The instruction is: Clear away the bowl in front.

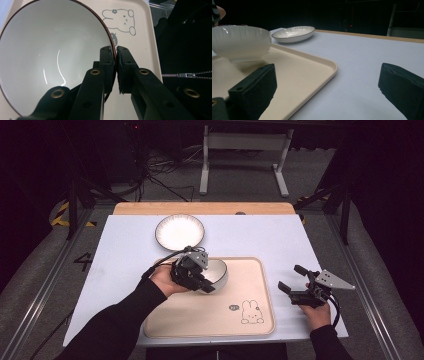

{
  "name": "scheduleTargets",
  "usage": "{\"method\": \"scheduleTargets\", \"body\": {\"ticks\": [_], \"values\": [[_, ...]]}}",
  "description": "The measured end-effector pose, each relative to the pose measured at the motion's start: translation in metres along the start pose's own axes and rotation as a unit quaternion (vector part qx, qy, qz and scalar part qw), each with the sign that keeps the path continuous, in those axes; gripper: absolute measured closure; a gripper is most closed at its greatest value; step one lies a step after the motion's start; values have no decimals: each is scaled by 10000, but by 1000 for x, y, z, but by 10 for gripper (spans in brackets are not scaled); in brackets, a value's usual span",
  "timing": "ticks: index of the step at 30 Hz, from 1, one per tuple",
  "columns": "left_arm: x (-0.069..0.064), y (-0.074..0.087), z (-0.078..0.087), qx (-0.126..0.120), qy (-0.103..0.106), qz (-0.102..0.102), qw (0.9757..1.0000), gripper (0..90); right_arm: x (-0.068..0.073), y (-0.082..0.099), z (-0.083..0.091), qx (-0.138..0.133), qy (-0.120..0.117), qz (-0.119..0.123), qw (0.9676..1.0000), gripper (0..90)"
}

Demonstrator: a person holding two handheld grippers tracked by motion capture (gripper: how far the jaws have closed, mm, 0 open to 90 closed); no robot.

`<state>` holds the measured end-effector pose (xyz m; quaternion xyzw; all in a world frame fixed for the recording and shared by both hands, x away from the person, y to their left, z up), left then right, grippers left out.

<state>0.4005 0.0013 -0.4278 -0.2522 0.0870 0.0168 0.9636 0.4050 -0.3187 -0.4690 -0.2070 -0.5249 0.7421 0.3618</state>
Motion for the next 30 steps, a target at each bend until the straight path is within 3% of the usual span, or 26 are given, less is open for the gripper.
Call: {"method": "scheduleTargets", "body": {"ticks": [2, 12, 13, 21, 30], "values": [[0, 1, -2, 97, -21, -55, 9999, 837, 0, 0, 0, 0, -2, 0, 10000, 21], [-3, 6, -9, 300, -45, 41, 9995, 838, 0, 0, 0, 0, -12, -6, 10000, 22], [-3, 7, -9, 343, -32, -29, 9994, 839, 0, 0, 0, -1, -14, -6, 10000, 22], [-6, 7, -12, 423, -1, -116, 9990, 843, 0, 0, 0, 8, -17, -6, 10000, 22], [-7, 7, -15, 423, 78, -66, 9991, 845, 0, 0, 0, 15, -23, -5, 10000, 22]]}}
Point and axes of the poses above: each handheld gripper's, and its own axes: z roughly backward along the jaws, y roughly out of its underside, x roughly to its left, the point moved 7 cm from there along -z, roughly forward along the jaws, and after that the axes turned 10 degrees about x, right-handed, at the moved point
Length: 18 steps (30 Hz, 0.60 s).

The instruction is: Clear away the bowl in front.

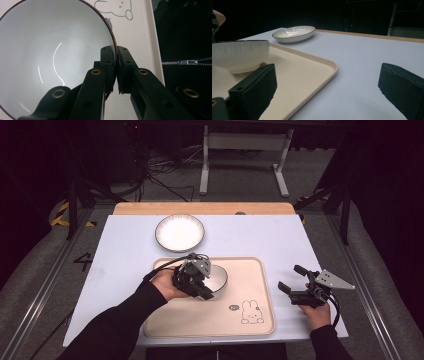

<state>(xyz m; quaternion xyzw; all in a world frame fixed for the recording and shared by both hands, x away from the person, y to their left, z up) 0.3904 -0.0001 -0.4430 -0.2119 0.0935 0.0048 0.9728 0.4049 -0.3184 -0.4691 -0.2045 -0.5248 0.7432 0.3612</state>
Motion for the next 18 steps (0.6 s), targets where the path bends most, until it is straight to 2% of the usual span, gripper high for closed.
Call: {"method": "scheduleTargets", "body": {"ticks": [4, 8, 9, 10, 16, 18], "values": [[0, 0, -2, 45, 32, -104, 9999, 843, 0, 0, 0, -1, -1, 1, 10000, 22], [0, 1, -2, 49, 72, -78, 9999, 841, 0, 0, 0, 1, -10, -1, 10000, 23], [0, 1, -2, 49, 67, -127, 9999, 840, 0, 0, 0, -2, -7, -2, 10000, 23], [-1, 1, -3, 47, 66, -59, 10000, 838, 0, 0, 0, 2, -12, -3, 10000, 23], [-3, 1, -7, 120, 118, -145, 9998, 823, 0, 0, 0, -2, -10, -10, 10000, 23], [-4, 1, -8, 142, 111, -119, 9998, 821, 0, 0, 0, -1, -16, -12, 10000, 23]]}}
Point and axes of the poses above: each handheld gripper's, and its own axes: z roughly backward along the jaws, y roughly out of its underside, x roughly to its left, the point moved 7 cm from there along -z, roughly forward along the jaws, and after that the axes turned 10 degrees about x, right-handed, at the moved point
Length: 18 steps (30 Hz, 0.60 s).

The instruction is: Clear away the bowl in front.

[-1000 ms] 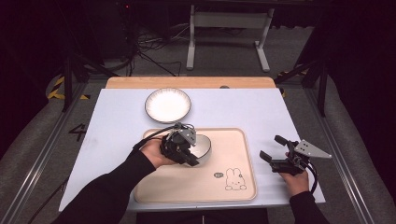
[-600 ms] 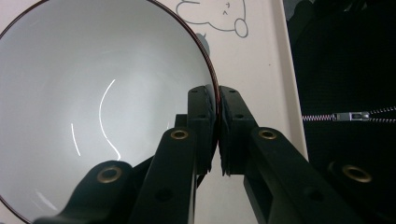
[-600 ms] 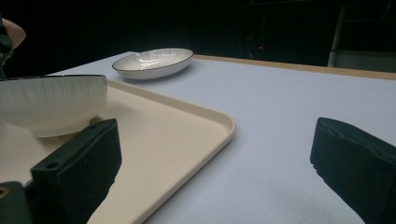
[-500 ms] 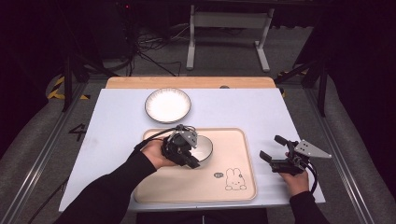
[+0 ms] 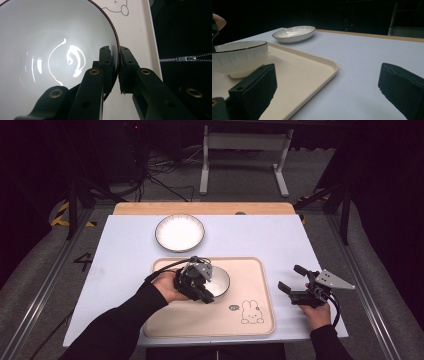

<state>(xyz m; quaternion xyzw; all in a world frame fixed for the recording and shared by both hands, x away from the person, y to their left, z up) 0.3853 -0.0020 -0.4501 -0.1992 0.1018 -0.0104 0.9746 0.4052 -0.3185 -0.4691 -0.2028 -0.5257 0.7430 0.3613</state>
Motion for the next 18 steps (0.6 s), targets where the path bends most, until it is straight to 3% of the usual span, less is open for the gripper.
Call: {"method": "scheduleTargets", "body": {"ticks": [9, 18], "values": [[-1, 0, -3, -4, 60, 37, 10000, 804, 0, 0, 0, 5, -43, -22, 10000, 23], [-4, 2, -11, 185, 81, 40, 9998, 770, -1, 0, 0, -4, -103, -80, 9999, 23]]}}
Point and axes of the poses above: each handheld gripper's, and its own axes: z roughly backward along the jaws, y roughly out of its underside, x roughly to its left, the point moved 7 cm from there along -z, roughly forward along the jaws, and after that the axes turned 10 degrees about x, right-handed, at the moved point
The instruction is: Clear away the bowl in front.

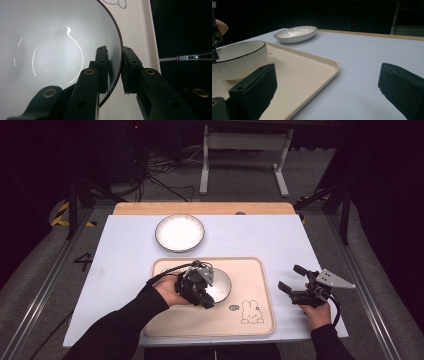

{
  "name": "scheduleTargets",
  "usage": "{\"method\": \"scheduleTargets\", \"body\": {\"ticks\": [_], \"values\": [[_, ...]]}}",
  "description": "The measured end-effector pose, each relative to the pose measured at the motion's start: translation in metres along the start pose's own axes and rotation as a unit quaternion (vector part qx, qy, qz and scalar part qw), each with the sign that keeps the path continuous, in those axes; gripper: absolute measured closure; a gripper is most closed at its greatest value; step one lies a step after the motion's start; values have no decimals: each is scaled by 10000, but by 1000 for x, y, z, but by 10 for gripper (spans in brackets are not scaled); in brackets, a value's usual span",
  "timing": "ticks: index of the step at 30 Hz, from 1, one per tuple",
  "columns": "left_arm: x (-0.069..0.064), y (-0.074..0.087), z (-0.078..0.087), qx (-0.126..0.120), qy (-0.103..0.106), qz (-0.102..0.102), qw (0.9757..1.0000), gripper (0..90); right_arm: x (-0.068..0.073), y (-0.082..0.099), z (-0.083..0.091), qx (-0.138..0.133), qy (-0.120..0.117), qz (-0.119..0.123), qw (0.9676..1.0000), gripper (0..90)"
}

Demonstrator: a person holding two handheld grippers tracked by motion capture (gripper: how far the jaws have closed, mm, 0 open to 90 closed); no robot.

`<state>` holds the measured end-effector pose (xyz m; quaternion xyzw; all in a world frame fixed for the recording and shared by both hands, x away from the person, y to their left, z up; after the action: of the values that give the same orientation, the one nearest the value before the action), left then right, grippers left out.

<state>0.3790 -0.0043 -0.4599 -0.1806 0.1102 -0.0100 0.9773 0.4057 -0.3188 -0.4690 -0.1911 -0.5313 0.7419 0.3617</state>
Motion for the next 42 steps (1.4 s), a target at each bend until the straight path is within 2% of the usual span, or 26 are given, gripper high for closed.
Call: {"method": "scheduleTargets", "body": {"ticks": [4, 7, 10, 13, 19, 21, 25, 26, 29, 30, 31, 32, 33, 34, 35, 36, 40, 41, 42], "values": [[-1, 1, -1, -17, 21, 69, 10000, 761, 0, 0, 0, -4, -27, -32, 10000, 23], [-2, 0, 0, -103, 115, 119, 9998, 742, 0, 0, 0, 13, -45, -30, 10000, 24], [-6, -1, 3, -154, 135, 18, 9998, 679, 0, 0, -1, 26, -52, -25, 10000, 24], [-10, -4, 9, -296, 112, -20, 9995, 630, 0, 0, -1, 34, -58, -27, 10000, 24], [-8, -5, 17, -508, 51, 19, 9987, 549, 0, 0, -1, 31, -49, -25, 10000, 24], [-8, -4, 22, -635, 77, 110, 9979, 530, 0, 0, -1, 41, -48, -26, 10000, 24], [-6, -2, 34, -1030, 75, 297, 9942, 500, 0, 0, -1, 28, -52, -22, 10000, 24], [-5, -2, 36, -1100, 58, 276, 9935, 489, 0, 0, -1, 28, -52, -20, 10000, 24], [-4, 0, 41, -1267, -18, 382, 9912, 444, 0, 0, -1, 31, -52, -27, 10000, 24], [-1, 2, 44, -1383, -28, 615, 9885, 375, 0, 0, -1, 29, -54, -21, 10000, 24], [-1, 2, 45, -1464, 38, 700, 9867, 337, 0, 0, -1, 27, -52, -22, 10000, 24], [-1, 2, 45, -1464, 38, 700, 9867, 304, 0, 0, -1, 27, -52, -22, 10000, 24], [0, 3, 47, -1510, -39, 744, 9857, 304, 0, 0, -1, 27, -53, -23, 10000, 24], [2, 4, 47, -1518, -201, 823, 9848, 252, 0, 0, -1, 30, -53, -28, 10000, 24], [4, 6, 50, -1604, -310, 900, 9824, 183, 0, 0, -1, 31, -52, -28, 10000, 24], [4, 6, 50, -1604, -310, 900, 9824, 154, 0, 0, -1, 31, -52, -28, 10000, 24], [7, 13, 57, -1844, -486, 1062, 9759, 110, 0, 0, -1, 28, -53, -22, 10000, 24], [8, 16, 60, -1929, -545, 1123, 9732, 99, 0, 0, -1, 28, -52, -24, 10000, 24], [8, 16, 60, -1929, -545, 1123, 9732, 94, 0, 0, -1, 28, -52, -24, 10000, 24]]}}
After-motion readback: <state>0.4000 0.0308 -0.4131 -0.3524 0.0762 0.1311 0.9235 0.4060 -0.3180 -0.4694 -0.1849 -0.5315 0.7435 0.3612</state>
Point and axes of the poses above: each handheld gripper's, and its own axes: z roughly backward along the jaws, y roughly out of its underside, x roughly to its left, the point moved 7 cm from there along -z, roughly forward along the jaws, and after that the axes turned 10 degrees about x, right-handed, at the moved point
